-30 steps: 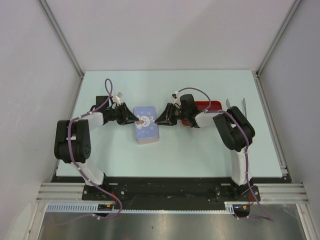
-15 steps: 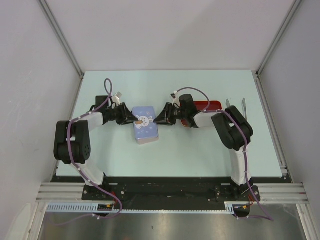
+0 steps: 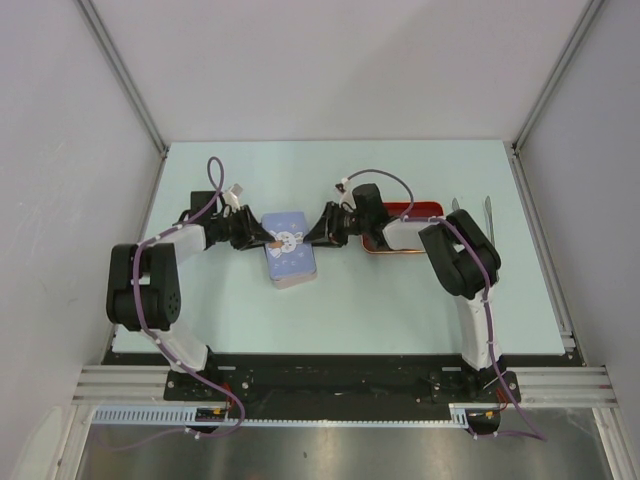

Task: Pack the cookies

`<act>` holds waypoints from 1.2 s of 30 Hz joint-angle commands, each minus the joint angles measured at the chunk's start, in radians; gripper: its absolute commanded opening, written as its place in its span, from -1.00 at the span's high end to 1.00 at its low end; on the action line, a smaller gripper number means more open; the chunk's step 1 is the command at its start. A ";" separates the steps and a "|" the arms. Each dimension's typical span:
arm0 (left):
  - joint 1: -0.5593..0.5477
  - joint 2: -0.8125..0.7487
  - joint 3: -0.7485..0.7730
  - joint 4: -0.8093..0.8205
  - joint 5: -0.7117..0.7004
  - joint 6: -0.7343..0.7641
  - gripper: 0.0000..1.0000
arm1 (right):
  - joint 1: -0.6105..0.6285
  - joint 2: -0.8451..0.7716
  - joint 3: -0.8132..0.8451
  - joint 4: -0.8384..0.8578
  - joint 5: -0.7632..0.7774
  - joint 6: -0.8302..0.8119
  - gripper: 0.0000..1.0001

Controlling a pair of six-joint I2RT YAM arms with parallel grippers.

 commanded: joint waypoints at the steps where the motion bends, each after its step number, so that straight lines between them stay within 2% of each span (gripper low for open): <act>1: -0.006 -0.027 0.001 -0.076 -0.100 0.079 0.33 | 0.010 -0.008 0.074 -0.008 0.007 -0.064 0.19; 10: -0.006 -0.081 0.020 -0.116 -0.118 0.110 0.32 | 0.010 -0.007 0.103 -0.058 0.018 -0.113 0.18; 21: -0.006 -0.105 0.018 -0.129 -0.153 0.118 0.07 | 0.011 0.009 0.158 -0.119 0.021 -0.156 0.19; 36: -0.006 -0.116 0.016 -0.138 -0.186 0.129 0.04 | 0.031 0.046 0.217 -0.194 0.031 -0.208 0.19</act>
